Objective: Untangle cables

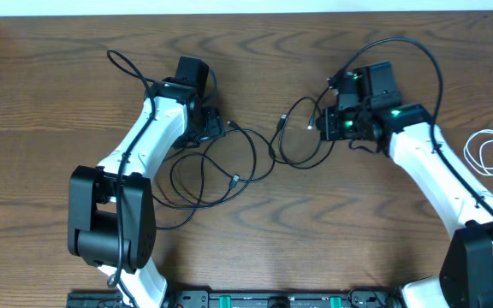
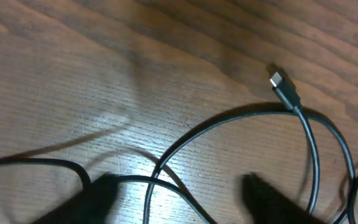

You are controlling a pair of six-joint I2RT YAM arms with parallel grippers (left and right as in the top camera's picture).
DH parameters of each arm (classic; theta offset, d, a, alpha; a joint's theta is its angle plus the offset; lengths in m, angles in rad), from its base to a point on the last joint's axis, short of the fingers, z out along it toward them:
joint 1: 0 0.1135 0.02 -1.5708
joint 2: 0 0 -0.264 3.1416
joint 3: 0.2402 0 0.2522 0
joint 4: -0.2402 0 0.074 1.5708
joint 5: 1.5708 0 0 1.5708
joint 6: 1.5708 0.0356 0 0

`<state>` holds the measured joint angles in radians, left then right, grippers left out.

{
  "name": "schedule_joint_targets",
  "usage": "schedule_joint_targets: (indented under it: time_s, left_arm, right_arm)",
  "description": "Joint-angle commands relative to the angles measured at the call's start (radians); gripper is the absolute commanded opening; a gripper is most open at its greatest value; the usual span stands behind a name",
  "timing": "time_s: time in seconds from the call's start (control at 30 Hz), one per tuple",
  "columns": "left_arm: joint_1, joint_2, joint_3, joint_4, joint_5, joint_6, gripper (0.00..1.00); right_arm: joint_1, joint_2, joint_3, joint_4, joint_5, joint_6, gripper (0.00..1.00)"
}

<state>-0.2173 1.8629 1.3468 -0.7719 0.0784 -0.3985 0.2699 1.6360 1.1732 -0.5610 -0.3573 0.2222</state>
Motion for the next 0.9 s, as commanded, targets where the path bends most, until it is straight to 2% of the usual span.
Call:
schedule_joint_targets:
  time_s: [0.0, 0.07, 0.23, 0.4, 0.5, 0.67, 0.87]
  left_arm:
    - [-0.002, 0.005, -0.008, 0.01, -0.045, -0.006, 0.28]
    - [-0.002, 0.005, -0.008, 0.014, -0.065, -0.007, 0.08]
    - [-0.003, 0.005, -0.008, 0.014, -0.064, -0.007, 0.08]
    - [-0.003, 0.005, -0.008, 0.012, -0.064, -0.007, 0.08]
    - [-0.003, 0.005, -0.008, 0.012, -0.064, -0.007, 0.08]
    - [-0.003, 0.005, -0.008, 0.012, -0.064, -0.007, 0.08]
    - [-0.003, 0.005, -0.008, 0.012, -0.064, -0.008, 0.08]
  right_arm:
    - [0.026, 0.005, 0.004, 0.024, 0.009, -0.017, 0.01]
    - [0.024, -0.004, 0.004, 0.062, 0.018, 0.052, 0.01]
    - [0.003, -0.046, 0.004, 0.213, 0.018, 0.167, 0.01]
    - [-0.019, -0.109, 0.004, 0.367, 0.02, 0.166, 0.01]
    - [-0.03, -0.127, 0.004, 0.393, 0.063, 0.166, 0.01]
    - [-0.055, -0.13, 0.004, 0.322, 0.302, 0.165, 0.01]
    - [-0.088, -0.124, 0.004, 0.118, 0.667, 0.165, 0.01]
